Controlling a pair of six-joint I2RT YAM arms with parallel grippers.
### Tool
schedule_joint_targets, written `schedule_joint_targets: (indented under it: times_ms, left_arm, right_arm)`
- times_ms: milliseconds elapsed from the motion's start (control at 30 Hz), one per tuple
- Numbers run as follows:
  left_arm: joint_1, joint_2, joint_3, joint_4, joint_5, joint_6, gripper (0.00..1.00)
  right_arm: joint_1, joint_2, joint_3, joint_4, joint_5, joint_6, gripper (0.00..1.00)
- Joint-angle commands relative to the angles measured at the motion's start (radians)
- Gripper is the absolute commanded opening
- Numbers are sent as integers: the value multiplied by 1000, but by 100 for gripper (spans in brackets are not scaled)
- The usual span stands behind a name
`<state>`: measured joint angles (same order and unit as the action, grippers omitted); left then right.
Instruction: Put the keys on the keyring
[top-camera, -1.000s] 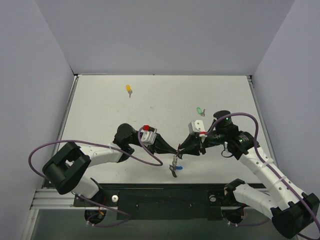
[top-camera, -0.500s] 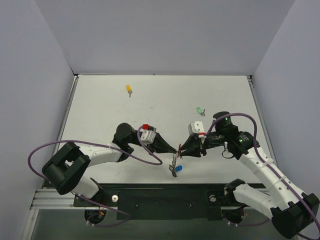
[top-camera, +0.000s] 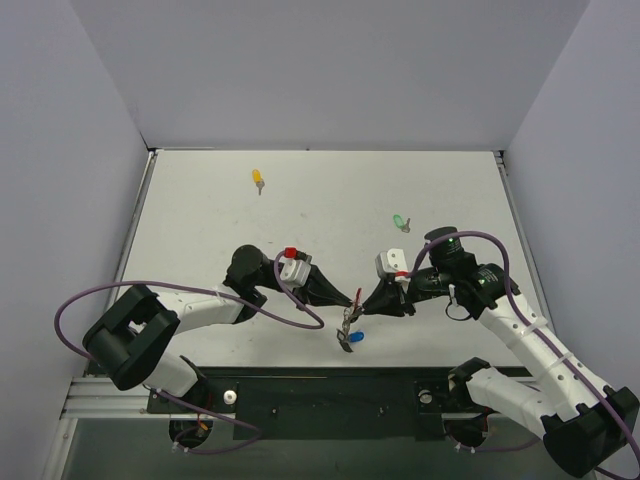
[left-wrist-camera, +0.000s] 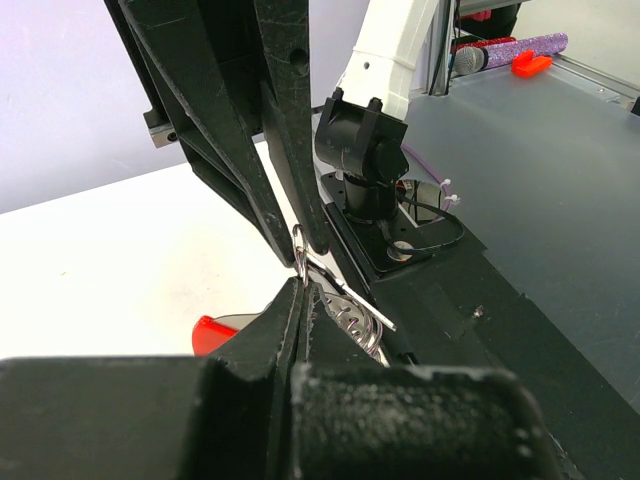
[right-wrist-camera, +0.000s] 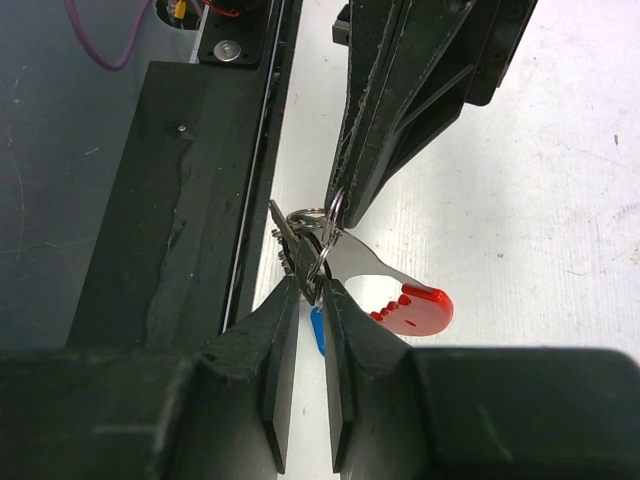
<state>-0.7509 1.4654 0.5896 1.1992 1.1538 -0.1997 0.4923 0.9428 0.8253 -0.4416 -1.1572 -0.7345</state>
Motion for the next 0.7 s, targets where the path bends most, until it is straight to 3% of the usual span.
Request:
schedule_joint_targets:
  times_ms: [0, 133, 300, 400, 567, 667]
  left_arm:
    - [5, -33, 24, 36, 7, -6, 0]
    - [5, -27, 27, 37, 11, -14, 0]
    - [1, -20, 29, 46, 14, -23, 0]
    - [-2, -19, 29, 50, 14, -24, 0]
    - [-2, -22, 27, 49, 14, -24, 0]
    - [-2, -25, 24, 53, 12, -24, 0]
  right_arm:
    - [6, -10, 29, -13, -7, -6, 13]
    - [6, -13, 26, 44, 8, 52, 24]
    - [6, -7, 11, 173, 10, 188, 25]
    - [8, -3, 0, 242, 2, 245, 21]
    - [9, -2, -2, 238, -9, 248, 10]
    - [8, -1, 1, 213, -6, 225, 9]
